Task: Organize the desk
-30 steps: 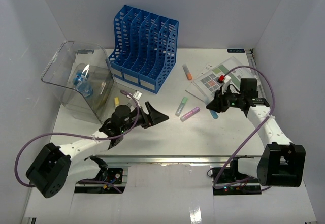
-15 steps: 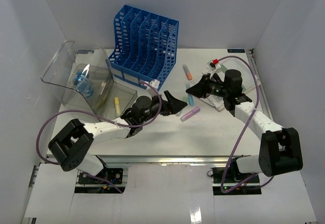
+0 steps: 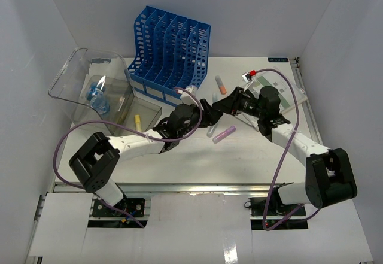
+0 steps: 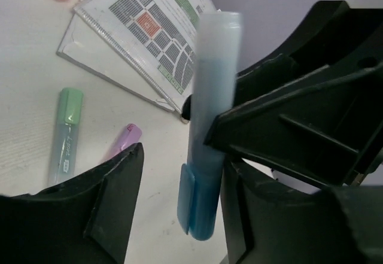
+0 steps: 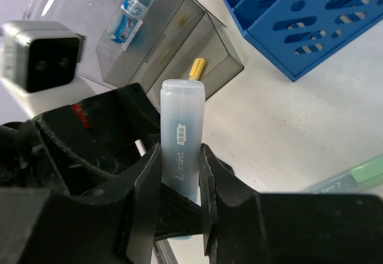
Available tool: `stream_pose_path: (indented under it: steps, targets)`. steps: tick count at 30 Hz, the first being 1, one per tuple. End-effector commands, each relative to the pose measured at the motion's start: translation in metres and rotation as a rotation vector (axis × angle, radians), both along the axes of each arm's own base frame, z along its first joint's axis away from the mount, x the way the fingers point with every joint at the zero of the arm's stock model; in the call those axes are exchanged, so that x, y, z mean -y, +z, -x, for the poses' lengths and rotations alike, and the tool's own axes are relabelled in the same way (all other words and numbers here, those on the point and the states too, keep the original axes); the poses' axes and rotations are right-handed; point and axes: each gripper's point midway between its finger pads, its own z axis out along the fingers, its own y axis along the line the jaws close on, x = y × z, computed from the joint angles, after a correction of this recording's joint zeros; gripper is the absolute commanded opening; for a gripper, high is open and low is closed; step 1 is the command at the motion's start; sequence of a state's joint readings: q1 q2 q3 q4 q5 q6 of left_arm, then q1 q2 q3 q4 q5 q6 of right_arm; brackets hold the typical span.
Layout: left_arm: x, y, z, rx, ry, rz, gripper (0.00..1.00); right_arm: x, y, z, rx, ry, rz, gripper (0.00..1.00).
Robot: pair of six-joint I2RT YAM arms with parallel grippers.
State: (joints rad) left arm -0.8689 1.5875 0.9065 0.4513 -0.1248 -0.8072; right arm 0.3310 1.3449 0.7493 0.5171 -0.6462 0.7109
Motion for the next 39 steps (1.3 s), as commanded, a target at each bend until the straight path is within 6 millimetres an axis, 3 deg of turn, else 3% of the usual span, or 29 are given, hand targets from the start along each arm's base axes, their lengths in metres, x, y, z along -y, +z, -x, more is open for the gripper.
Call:
stream_pose_path:
  steps: [1,5,11,13,15,18,21,23,27,33,34,36,39]
  targets:
    - [-0.004,-0.002,-0.002,-0.007,0.018,-0.081,0.36,-0.002,0.013,-0.001,0.063,-0.001,-0.021,0.14]
    - [-0.010,-0.003,0.002,0.001,0.009,-0.113,0.18,-0.005,0.010,0.001,0.078,0.028,-0.003,0.47]
    - [-0.031,-0.013,0.014,-0.023,0.014,-0.195,0.12,-0.012,0.015,0.009,0.215,0.159,0.072,0.93]
    - [-0.045,-0.021,0.016,-0.027,0.042,-0.254,0.12,-0.008,0.024,0.003,0.318,0.184,0.145,0.96]
    - [-0.073,-0.029,0.019,-0.048,0.086,-0.344,0.12,0.000,0.024,0.008,0.357,0.234,0.173,0.91]
    - [-0.131,-0.054,0.022,-0.137,0.161,-0.495,0.12,0.012,0.028,0.013,0.418,0.269,0.180,0.90]
    - [-0.198,-0.064,0.016,-0.226,0.223,-0.603,0.13,0.022,0.012,0.020,0.418,0.308,0.187,0.90]
    - [-0.235,-0.063,0.010,-0.256,0.258,-0.674,0.14,0.031,-0.005,0.022,0.401,0.310,0.195,0.90]
    - [-0.306,-0.068,-0.002,-0.327,0.346,-0.857,0.15,0.049,-0.013,0.010,0.400,0.285,0.208,0.90]
    - [-0.340,-0.091,-0.019,-0.395,0.365,-0.997,0.23,0.066,-0.020,0.000,0.393,0.258,0.223,0.90]
    - [-0.343,-0.094,-0.022,-0.405,0.372,-1.010,0.28,0.066,-0.023,0.000,0.389,0.259,0.228,0.90]
    - [-0.343,-0.096,-0.029,-0.410,0.375,-1.017,0.56,0.069,-0.027,-0.005,0.389,0.244,0.257,0.90]
    - [-0.340,-0.096,-0.035,-0.413,0.366,-1.006,0.71,0.076,-0.036,-0.023,0.359,0.179,0.339,0.90]
